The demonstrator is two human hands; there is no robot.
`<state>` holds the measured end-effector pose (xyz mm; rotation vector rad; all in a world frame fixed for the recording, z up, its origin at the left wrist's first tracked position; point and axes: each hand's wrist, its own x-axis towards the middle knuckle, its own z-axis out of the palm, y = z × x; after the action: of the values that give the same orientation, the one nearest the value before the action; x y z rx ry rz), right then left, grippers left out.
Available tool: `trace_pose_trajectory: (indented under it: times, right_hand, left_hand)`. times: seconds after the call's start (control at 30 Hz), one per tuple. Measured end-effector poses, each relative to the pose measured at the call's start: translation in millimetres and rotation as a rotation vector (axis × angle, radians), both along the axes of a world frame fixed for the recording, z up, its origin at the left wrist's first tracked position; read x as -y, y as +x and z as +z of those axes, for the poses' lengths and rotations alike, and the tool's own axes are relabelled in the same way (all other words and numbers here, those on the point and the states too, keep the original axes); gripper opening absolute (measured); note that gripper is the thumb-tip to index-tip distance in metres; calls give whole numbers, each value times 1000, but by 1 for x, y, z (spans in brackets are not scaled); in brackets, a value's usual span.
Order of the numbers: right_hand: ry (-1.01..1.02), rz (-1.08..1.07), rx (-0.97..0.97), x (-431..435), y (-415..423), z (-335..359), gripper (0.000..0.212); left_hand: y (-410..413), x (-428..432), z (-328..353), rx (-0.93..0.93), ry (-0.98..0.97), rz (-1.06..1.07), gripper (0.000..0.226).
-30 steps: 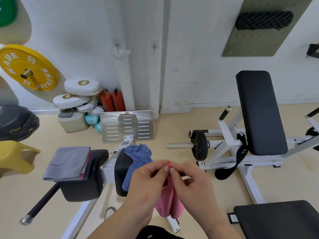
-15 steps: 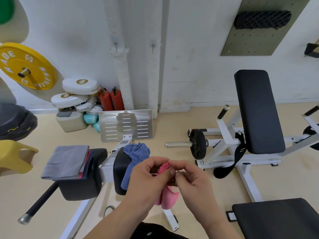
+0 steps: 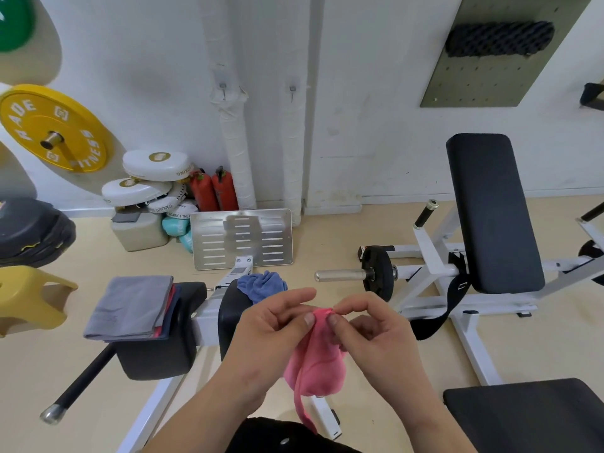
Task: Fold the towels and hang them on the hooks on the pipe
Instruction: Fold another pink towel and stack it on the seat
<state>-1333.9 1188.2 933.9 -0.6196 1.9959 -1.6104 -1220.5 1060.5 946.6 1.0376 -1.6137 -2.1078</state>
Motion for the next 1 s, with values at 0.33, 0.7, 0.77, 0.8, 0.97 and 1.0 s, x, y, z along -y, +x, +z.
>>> trace_pose_trajectory:
  times: [0.33,0.7,0.77,0.8,0.97,1.0]
  right_hand:
    - [40,63,-19,3,2,4,27]
    - [202,171,-262,13,-21,16,19]
    - [221,163,-283,15,-23,19,16]
    - [224,143,-292,15,-25,19,14]
    - [147,2,-234,14,-41,27,5]
    - [131,-37,-227,13,-46,28,4]
  left_hand:
    - [2,-3,2,-31,-57,-51,27]
    - [-14,5,-11,58,-455,-198,47]
    - [-17,13,-23,109,-466,-324,46]
    - [-18,16,-28,138,-475,-407,40]
    - [-16,24,-46,319,-561,-583,20]
    - [-16,26,-50,331,-569,-566,19]
